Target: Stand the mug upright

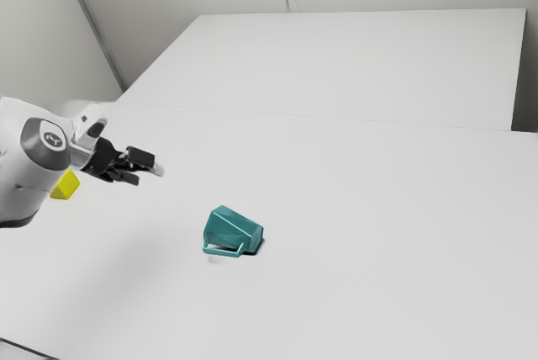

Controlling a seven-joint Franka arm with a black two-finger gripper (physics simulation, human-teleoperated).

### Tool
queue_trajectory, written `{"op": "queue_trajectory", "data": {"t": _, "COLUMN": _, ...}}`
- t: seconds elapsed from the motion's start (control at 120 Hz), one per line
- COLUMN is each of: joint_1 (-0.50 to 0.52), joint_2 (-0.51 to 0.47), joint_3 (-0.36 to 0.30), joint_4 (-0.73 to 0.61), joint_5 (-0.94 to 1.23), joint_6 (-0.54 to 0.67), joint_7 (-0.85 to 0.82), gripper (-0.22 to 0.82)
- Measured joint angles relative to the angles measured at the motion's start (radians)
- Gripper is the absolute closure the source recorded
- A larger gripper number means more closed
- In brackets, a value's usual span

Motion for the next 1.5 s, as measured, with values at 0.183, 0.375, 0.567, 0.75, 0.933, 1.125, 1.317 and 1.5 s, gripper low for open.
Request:
{"op": "queue_trajectory", "data": {"t": 0.183, "joint_1": 0.027, "joint_2": 0.069, "joint_3": 0.003, "joint_4": -0.018, "joint_5": -0.403, "joint_6": 0.004, "joint_7": 0.367, "gripper": 0.02}}
{"op": "queue_trajectory", "data": {"t": 0.375, "joint_1": 0.030, "joint_2": 0.151, "joint_3": 0.015, "joint_4": -0.019, "joint_5": -0.582, "joint_6": -0.117, "joint_7": 0.753, "gripper": 0.02}}
{"op": "queue_trajectory", "data": {"t": 0.567, "joint_1": 0.014, "joint_2": 0.208, "joint_3": 0.015, "joint_4": -0.028, "joint_5": -0.685, "joint_6": -0.215, "joint_7": 1.078, "gripper": 0.02}}
{"op": "queue_trajectory", "data": {"t": 0.75, "joint_1": 0.006, "joint_2": 0.128, "joint_3": 0.014, "joint_4": -0.152, "joint_5": -0.825, "joint_6": -0.247, "joint_7": 1.327, "gripper": 0.02}}
{"op": "queue_trajectory", "data": {"t": 0.933, "joint_1": 0.034, "joint_2": 0.084, "joint_3": 0.015, "joint_4": -0.246, "joint_5": -0.885, "joint_6": -0.248, "joint_7": 1.512, "gripper": 0.02}}
{"op": "queue_trajectory", "data": {"t": 1.125, "joint_1": 0.030, "joint_2": 0.108, "joint_3": 0.015, "joint_4": -0.247, "joint_5": -0.921, "joint_6": -0.248, "joint_7": 1.654, "gripper": 0.02}}
{"op": "queue_trajectory", "data": {"t": 1.317, "joint_1": -0.008, "joint_2": 0.157, "joint_3": 0.011, "joint_4": -0.230, "joint_5": -1.006, "joint_6": -0.248, "joint_7": 1.757, "gripper": 0.02}}
{"op": "queue_trajectory", "data": {"t": 1.5, "joint_1": -0.026, "joint_2": 0.185, "joint_3": 0.000, "joint_4": -0.220, "joint_5": -1.094, "joint_6": -0.247, "joint_7": 1.830, "gripper": 0.02}}
